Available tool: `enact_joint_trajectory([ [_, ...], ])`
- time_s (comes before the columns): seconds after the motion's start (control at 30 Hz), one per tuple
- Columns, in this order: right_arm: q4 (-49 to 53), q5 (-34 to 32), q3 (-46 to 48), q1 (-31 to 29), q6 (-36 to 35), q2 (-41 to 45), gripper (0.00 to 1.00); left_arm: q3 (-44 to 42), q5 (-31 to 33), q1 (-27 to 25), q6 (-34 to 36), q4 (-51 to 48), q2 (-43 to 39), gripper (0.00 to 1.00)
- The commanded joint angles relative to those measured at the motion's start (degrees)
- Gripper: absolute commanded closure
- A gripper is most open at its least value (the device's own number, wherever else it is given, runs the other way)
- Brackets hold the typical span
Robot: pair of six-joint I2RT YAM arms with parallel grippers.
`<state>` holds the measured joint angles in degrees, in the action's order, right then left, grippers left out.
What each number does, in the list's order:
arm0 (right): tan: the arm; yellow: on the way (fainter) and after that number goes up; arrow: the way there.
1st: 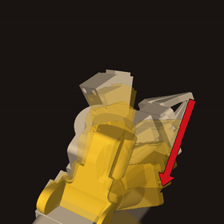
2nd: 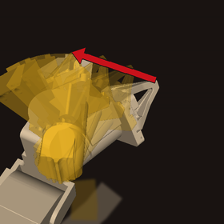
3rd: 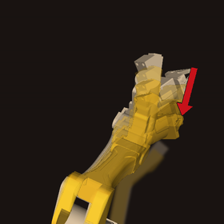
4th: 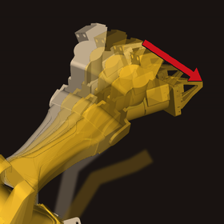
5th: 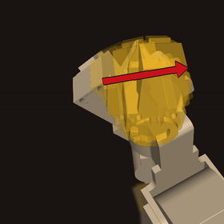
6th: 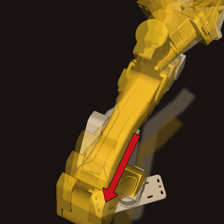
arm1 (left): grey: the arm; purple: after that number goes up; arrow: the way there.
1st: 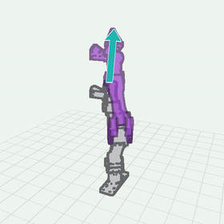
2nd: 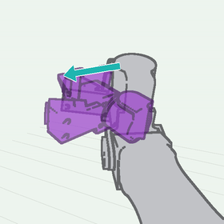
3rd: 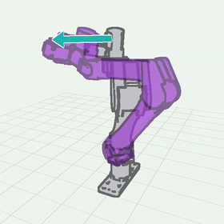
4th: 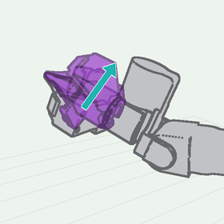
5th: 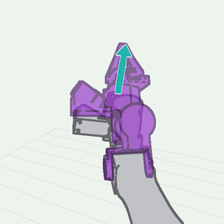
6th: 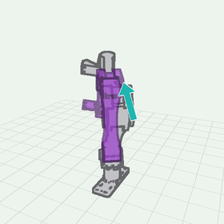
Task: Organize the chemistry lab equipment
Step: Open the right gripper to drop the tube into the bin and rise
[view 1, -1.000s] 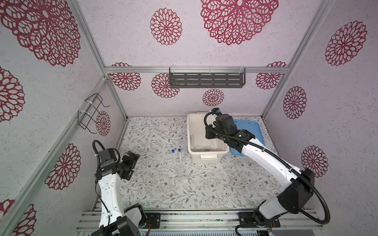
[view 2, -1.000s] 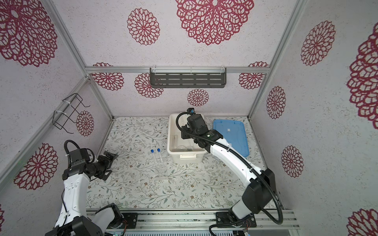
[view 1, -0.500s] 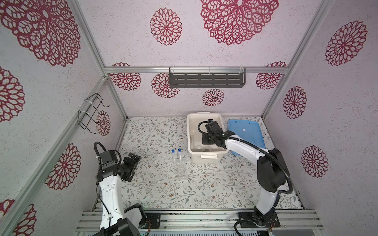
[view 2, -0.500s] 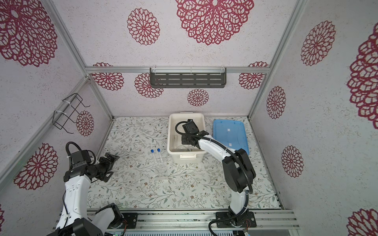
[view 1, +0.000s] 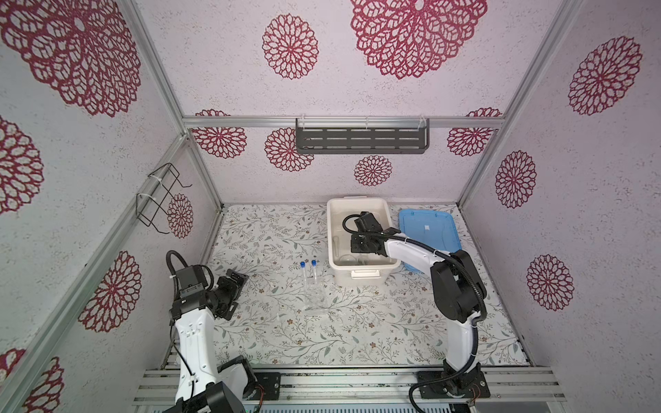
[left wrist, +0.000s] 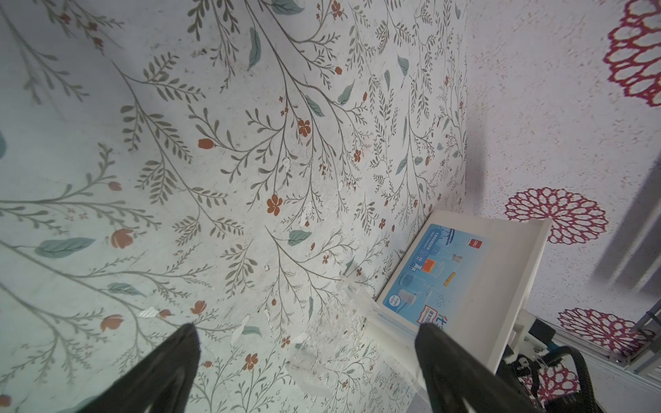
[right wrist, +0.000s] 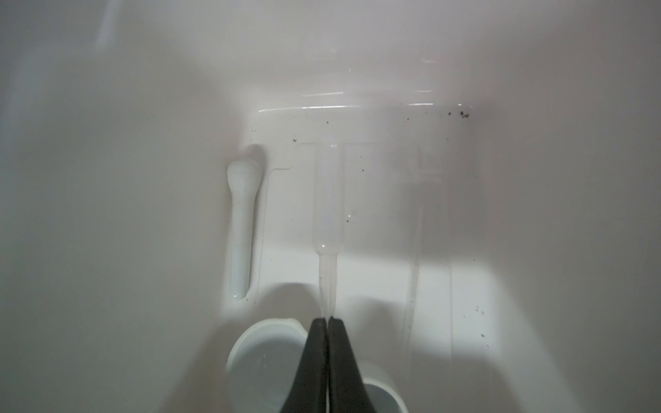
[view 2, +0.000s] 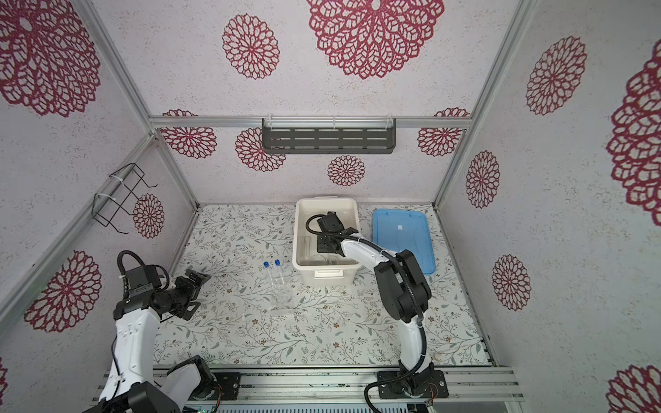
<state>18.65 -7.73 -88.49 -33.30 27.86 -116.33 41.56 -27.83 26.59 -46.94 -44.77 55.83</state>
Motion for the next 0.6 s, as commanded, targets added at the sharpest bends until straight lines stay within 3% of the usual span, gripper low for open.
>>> enact_joint_trajectory([
  [0.0,0.7,-0.27,-2.78,0.52,1.21,-0.91,0.85,0.1,-0.68,-0.4,-0.58,0.87,-0.03,0.02],
  [0.3,3.0,-0.57,-4.94,0.52,1.06,3.23,0.68,0.75,1.61,-0.4,0.27,-2.08,-0.05,0.0],
  [0.57,4.47,-1.42,-4.9,0.68,-2.6,14.01,0.67,4.06,2.33,-2.32,-0.8,-2.61,0.15,0.01],
])
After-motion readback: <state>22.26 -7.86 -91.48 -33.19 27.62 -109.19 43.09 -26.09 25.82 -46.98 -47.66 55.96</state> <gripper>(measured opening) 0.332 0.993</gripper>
